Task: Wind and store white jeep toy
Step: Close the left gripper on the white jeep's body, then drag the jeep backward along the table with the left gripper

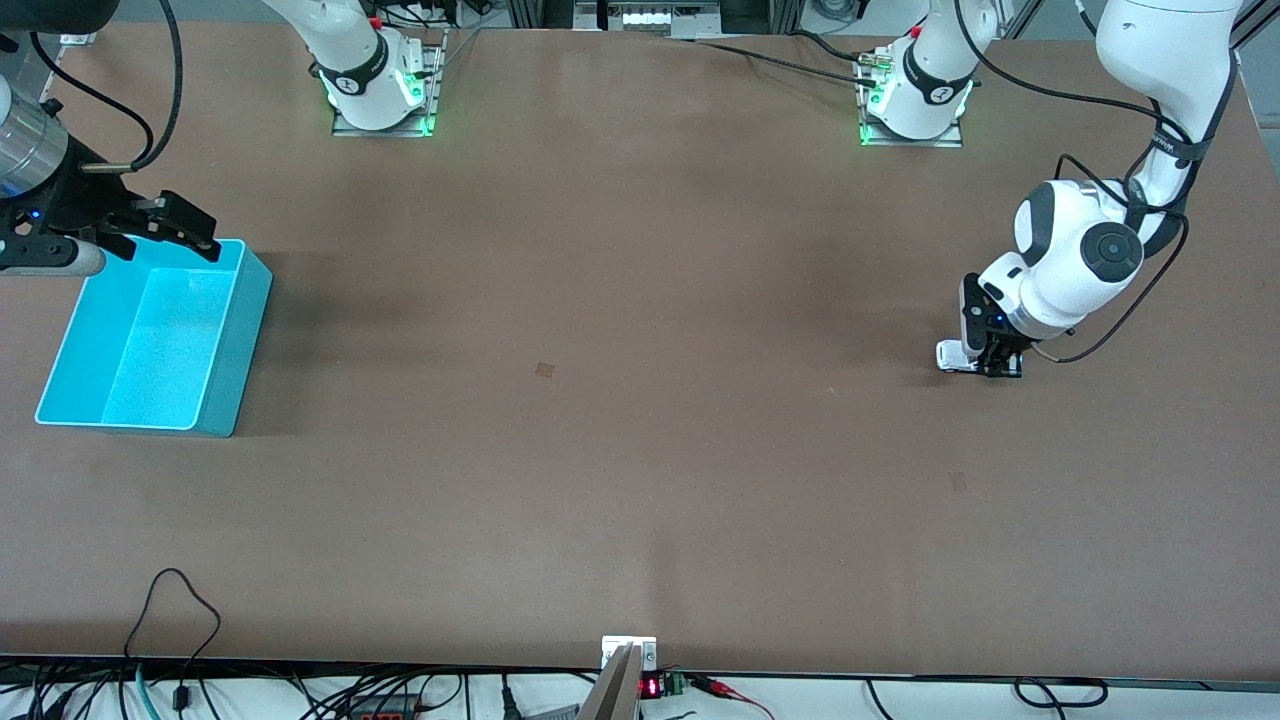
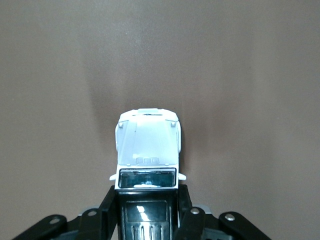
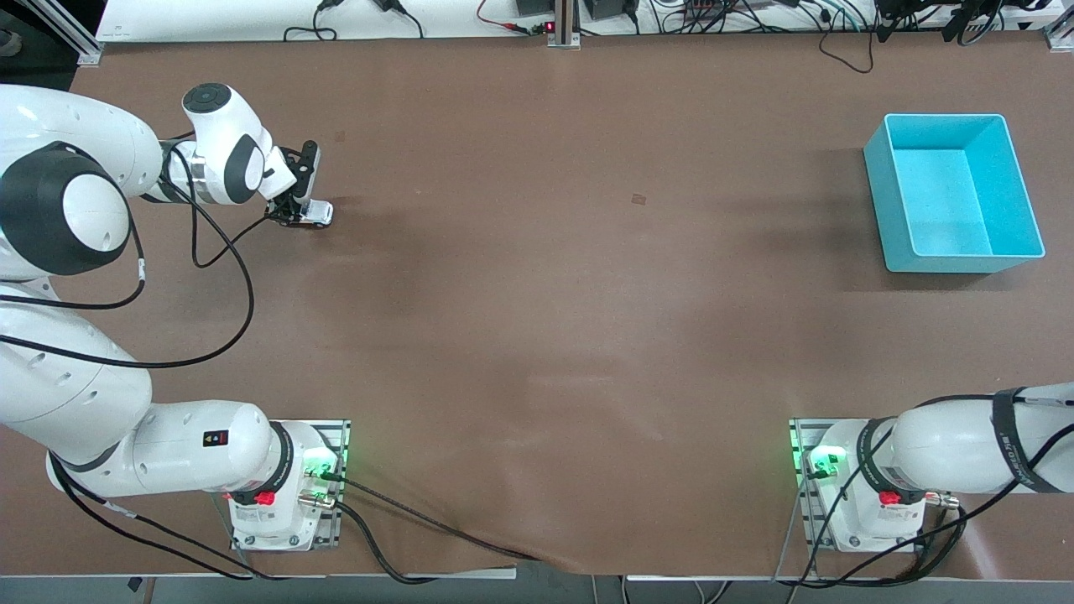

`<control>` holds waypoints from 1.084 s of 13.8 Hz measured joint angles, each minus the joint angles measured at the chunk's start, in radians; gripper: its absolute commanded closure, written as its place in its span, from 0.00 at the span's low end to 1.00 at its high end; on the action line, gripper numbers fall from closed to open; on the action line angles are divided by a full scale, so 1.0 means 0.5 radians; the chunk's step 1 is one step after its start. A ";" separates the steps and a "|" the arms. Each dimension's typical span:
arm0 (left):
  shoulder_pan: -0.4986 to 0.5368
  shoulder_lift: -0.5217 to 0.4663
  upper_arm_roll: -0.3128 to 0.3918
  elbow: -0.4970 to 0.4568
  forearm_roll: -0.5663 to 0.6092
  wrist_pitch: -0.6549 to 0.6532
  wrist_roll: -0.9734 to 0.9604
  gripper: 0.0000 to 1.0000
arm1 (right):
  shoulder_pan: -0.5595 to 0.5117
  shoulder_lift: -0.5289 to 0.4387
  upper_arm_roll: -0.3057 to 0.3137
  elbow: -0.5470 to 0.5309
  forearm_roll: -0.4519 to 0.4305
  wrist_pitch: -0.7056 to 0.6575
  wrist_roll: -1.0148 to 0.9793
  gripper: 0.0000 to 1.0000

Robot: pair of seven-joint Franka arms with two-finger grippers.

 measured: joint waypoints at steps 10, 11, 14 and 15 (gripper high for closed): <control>0.135 0.026 0.003 0.044 0.000 -0.029 -0.040 0.83 | 0.000 0.000 0.000 0.000 0.000 0.000 0.000 0.00; 0.167 0.032 0.003 0.056 0.000 -0.038 -0.015 0.83 | 0.000 0.000 0.000 0.000 0.000 0.000 0.000 0.00; 0.296 0.067 0.008 0.112 0.000 -0.060 0.179 0.83 | 0.000 0.000 0.000 0.000 0.000 0.000 0.000 0.00; 0.342 0.080 0.009 0.137 0.000 -0.071 0.257 0.83 | 0.000 0.000 0.000 0.000 0.000 0.000 0.000 0.00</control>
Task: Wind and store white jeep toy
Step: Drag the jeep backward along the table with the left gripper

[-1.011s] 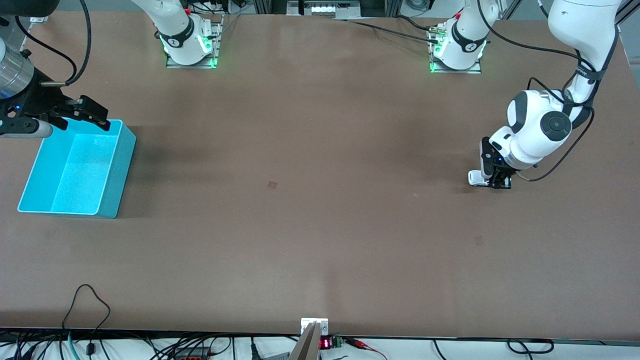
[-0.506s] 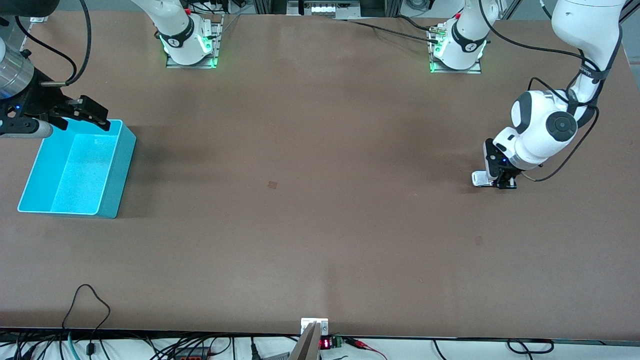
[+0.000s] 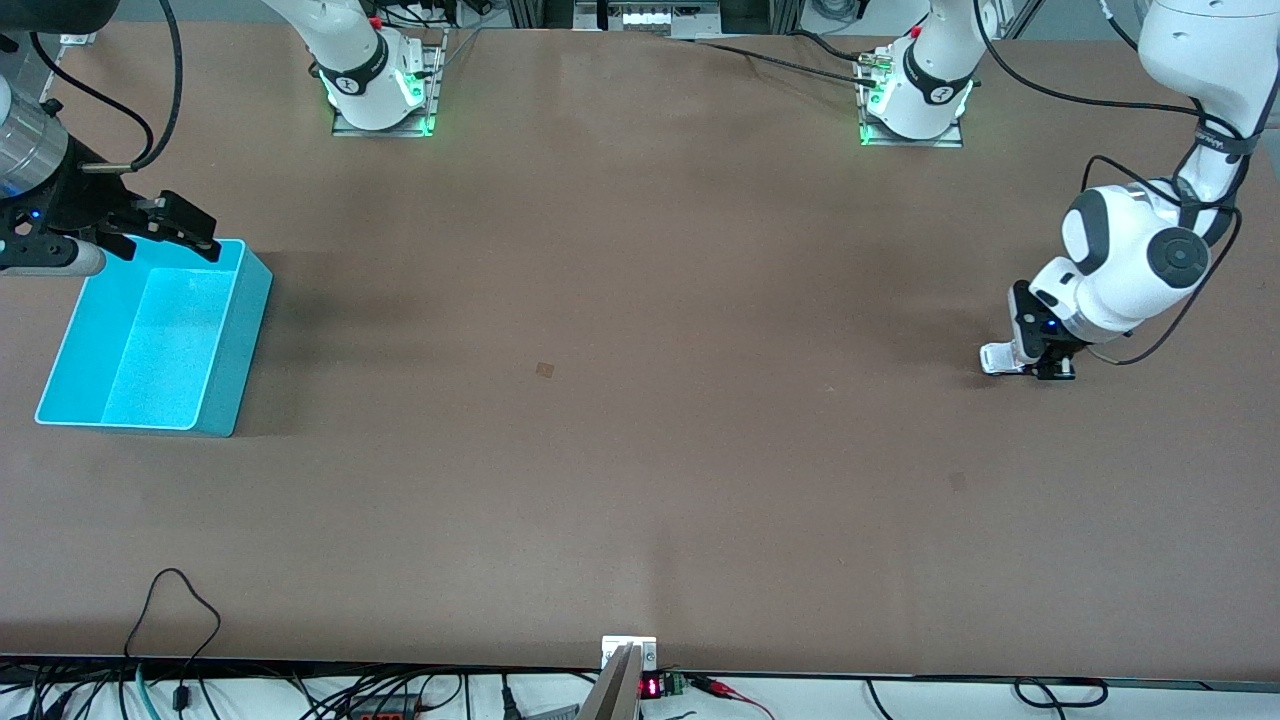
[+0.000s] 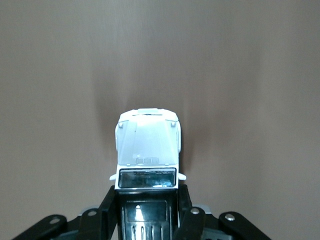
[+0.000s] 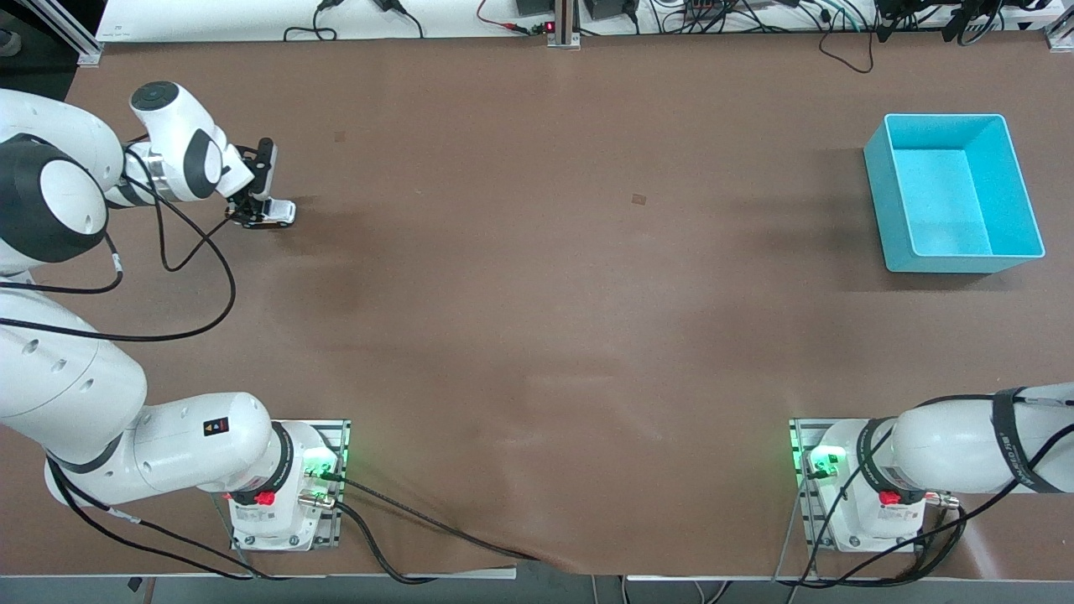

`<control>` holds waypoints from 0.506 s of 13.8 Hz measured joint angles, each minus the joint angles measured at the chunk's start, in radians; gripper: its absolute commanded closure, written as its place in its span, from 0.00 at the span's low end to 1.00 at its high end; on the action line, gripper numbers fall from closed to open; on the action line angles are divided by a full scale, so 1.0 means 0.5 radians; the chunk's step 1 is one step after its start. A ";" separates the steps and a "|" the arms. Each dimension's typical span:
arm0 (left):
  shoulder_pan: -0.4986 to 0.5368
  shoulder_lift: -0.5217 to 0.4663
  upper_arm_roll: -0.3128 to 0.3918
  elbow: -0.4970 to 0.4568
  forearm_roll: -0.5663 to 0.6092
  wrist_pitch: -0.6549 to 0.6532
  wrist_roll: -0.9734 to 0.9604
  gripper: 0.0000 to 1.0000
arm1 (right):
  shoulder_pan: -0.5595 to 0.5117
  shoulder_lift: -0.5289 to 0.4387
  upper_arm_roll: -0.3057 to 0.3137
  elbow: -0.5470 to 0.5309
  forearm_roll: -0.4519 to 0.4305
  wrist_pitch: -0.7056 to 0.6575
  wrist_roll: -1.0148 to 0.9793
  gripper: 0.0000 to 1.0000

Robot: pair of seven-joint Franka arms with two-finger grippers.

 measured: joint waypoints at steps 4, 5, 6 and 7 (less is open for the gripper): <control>0.164 0.065 0.004 0.109 0.000 -0.031 0.279 0.83 | 0.000 0.000 0.000 0.000 0.000 0.000 0.000 0.00; 0.201 0.082 0.004 0.135 0.000 -0.032 0.336 0.83 | 0.000 0.000 0.000 0.000 0.000 0.000 0.000 0.00; 0.236 0.096 0.004 0.158 0.000 -0.031 0.374 0.83 | 0.000 0.000 0.000 0.000 0.000 0.000 0.000 0.00; 0.269 0.110 0.005 0.180 0.000 -0.031 0.397 0.83 | 0.000 0.000 0.000 0.000 0.000 0.000 0.000 0.00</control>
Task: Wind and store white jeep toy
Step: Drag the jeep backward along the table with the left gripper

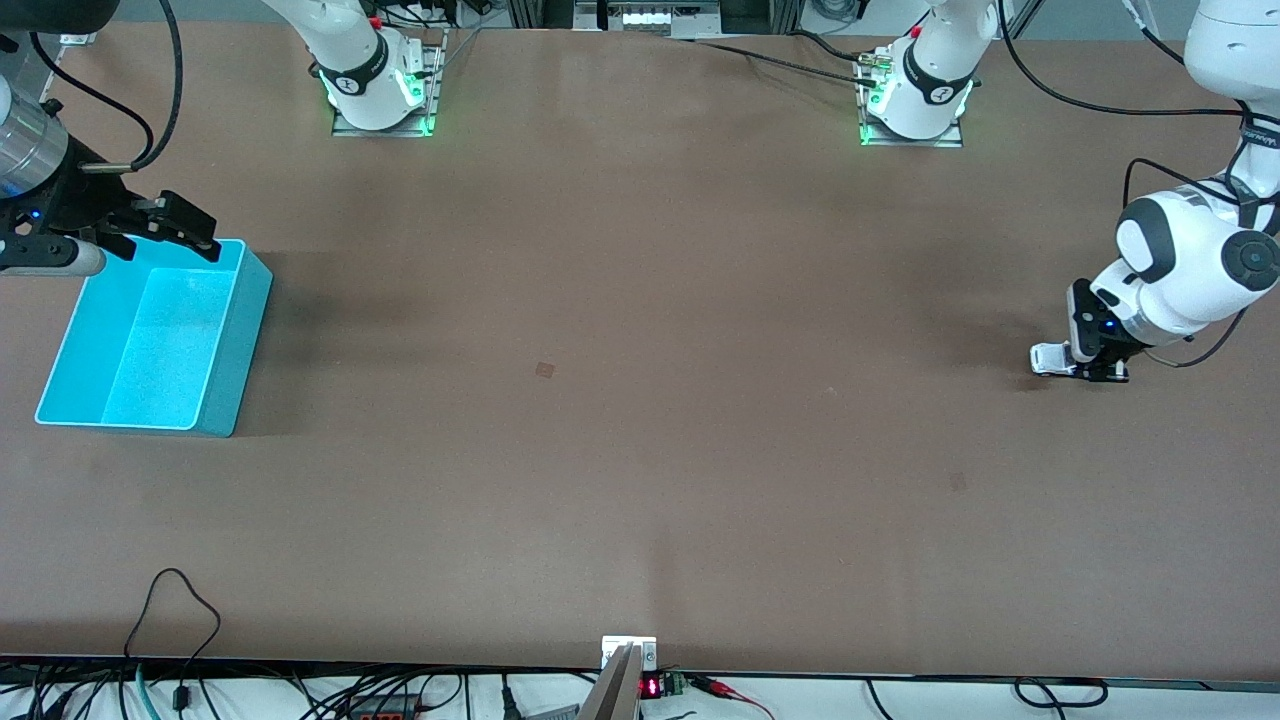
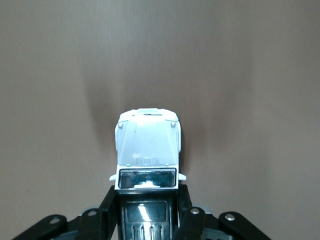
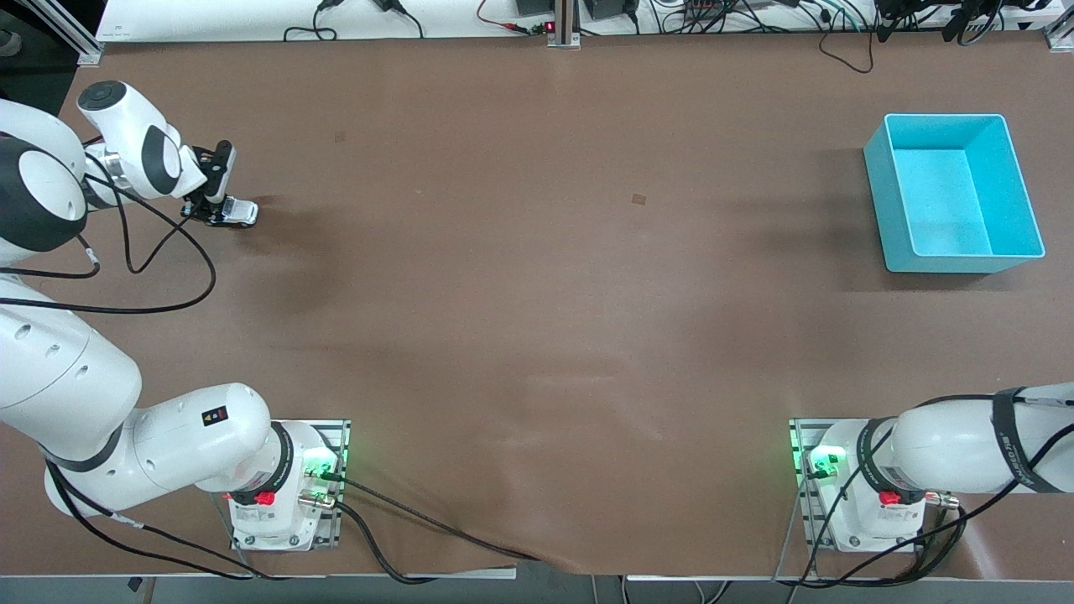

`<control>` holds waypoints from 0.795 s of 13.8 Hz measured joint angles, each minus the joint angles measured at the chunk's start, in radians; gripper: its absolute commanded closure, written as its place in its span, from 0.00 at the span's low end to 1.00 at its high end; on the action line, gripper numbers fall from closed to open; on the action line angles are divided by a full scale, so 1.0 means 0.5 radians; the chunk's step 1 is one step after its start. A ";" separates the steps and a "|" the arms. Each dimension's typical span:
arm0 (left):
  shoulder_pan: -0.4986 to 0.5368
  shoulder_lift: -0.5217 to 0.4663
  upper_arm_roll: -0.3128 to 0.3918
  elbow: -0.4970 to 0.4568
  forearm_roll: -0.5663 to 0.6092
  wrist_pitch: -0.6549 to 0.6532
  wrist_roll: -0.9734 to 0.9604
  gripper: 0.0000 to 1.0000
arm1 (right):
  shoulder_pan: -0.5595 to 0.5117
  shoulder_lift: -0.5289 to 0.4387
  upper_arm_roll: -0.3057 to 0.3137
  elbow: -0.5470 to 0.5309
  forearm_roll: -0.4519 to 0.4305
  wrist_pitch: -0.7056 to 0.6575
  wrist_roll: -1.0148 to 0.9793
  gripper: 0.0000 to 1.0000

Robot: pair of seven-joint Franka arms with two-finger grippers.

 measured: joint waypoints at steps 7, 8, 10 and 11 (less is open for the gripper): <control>0.049 0.024 0.000 0.037 0.000 0.000 0.027 0.56 | 0.000 0.000 0.000 0.000 0.000 0.000 0.000 0.00; 0.052 0.025 0.000 0.039 0.000 0.000 0.027 0.01 | 0.000 0.000 0.000 0.000 0.000 0.000 0.000 0.00; 0.062 0.040 0.000 0.046 0.000 -0.012 0.028 0.00 | 0.000 0.000 0.000 0.000 0.000 0.000 0.000 0.00; 0.069 0.078 -0.001 0.056 0.000 -0.051 0.029 0.00 | 0.000 0.000 0.000 0.000 0.000 0.000 0.000 0.00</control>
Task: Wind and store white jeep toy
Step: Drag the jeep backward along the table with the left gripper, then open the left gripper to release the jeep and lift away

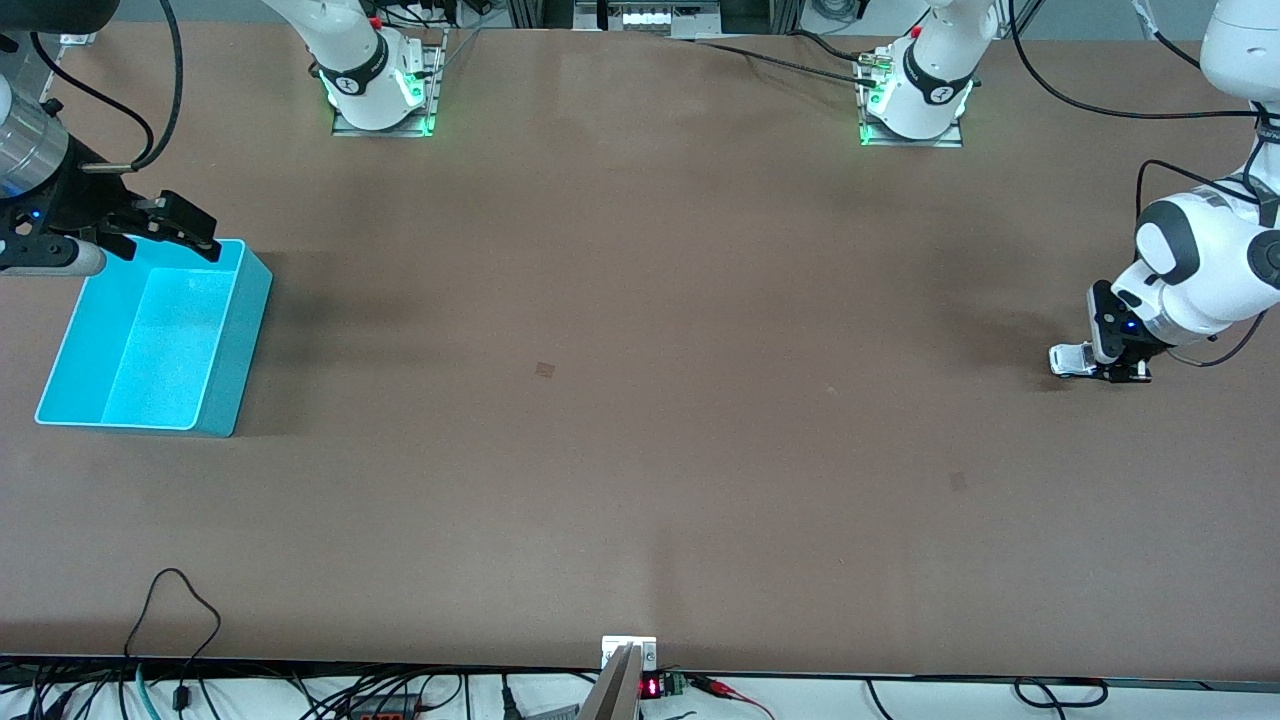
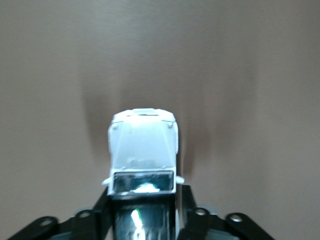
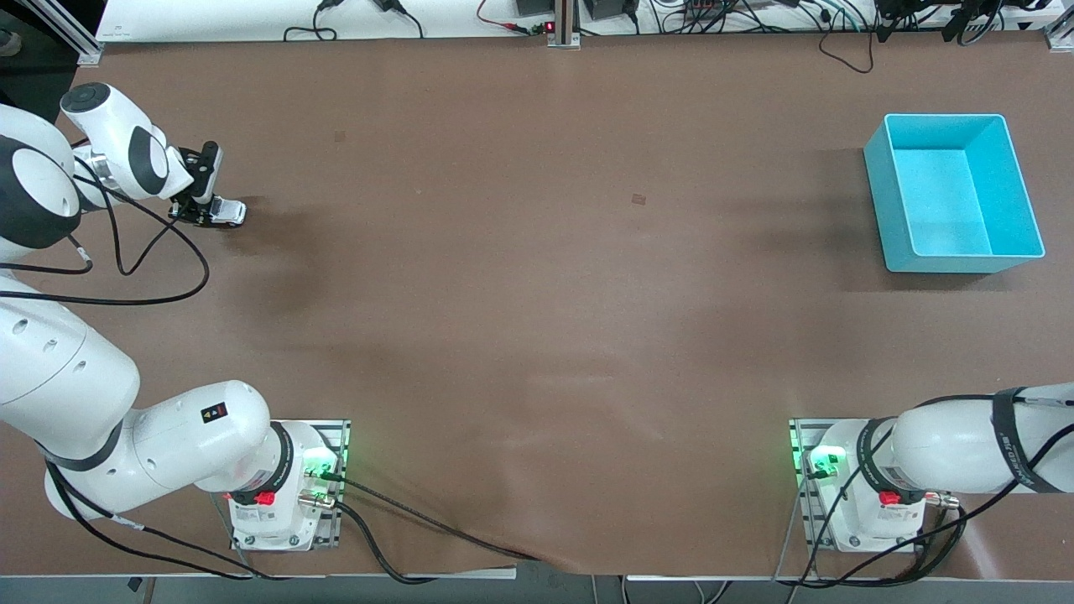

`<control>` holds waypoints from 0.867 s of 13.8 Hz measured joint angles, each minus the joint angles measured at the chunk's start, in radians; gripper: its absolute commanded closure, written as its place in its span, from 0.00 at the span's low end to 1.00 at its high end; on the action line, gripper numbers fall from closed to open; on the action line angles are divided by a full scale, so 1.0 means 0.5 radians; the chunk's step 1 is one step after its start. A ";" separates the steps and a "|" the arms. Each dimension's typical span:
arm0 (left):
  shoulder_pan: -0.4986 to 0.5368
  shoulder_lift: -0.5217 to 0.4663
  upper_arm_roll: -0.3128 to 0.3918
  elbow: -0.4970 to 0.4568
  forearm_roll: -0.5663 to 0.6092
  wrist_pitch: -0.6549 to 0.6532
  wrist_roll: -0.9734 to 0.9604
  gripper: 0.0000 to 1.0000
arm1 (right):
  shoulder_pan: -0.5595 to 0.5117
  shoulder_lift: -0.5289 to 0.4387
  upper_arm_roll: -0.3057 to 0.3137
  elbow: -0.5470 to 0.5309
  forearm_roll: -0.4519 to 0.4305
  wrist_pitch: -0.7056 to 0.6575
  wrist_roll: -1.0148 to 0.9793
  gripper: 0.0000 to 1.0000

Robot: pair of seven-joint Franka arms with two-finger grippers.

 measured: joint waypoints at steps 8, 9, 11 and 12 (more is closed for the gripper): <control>-0.079 0.009 -0.134 0.606 0.000 -0.974 -0.143 0.00 | 0.000 0.000 0.001 0.000 0.000 0.000 0.000 0.00; -0.098 -0.017 -0.136 0.651 0.000 -1.069 -0.210 0.00 | 0.000 0.000 0.001 0.000 0.000 0.000 0.000 0.00; -0.135 -0.051 -0.142 0.766 0.000 -1.275 -0.361 0.00 | 0.000 0.000 0.001 0.000 0.000 0.000 0.000 0.00; -0.168 -0.060 -0.144 0.842 0.000 -1.395 -0.455 0.00 | 0.000 0.000 0.001 0.000 0.000 0.000 0.000 0.00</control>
